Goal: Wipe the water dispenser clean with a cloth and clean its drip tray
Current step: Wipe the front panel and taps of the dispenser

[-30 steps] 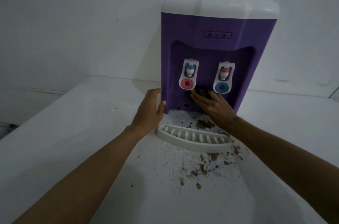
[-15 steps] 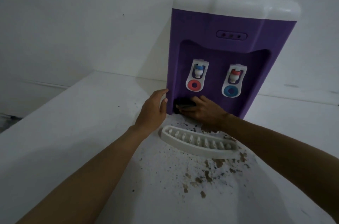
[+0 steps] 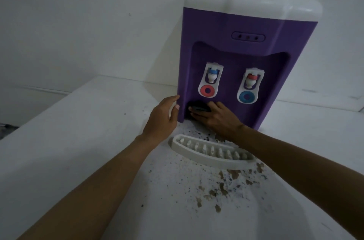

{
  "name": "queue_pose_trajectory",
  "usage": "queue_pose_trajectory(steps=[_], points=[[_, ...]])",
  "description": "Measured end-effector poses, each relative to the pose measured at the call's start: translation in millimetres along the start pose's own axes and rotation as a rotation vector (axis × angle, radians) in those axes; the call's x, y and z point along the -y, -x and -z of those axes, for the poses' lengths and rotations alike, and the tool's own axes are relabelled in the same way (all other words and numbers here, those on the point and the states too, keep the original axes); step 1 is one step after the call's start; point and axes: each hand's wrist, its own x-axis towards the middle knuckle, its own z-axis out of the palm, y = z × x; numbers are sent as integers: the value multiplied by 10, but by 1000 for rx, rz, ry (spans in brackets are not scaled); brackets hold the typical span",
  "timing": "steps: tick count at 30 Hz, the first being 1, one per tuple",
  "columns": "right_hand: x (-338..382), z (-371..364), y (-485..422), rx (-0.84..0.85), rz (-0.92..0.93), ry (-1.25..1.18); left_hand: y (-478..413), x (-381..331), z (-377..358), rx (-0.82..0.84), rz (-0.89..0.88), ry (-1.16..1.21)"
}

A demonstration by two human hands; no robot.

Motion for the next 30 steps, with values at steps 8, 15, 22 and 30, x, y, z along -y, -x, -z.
queue_pose_trajectory(steps=[8,15,22,30], points=[[-46,153,391,132,-227,33,69,-70,-21,37,37,33],[-105,198,680,106,-314,-8,77,-107,11,77,63,37],[30,134,105,118,-212,-99,46,-128,45,93,86,28],[43,212,62,234,-3,41,59,-177,67,107,111,25]])
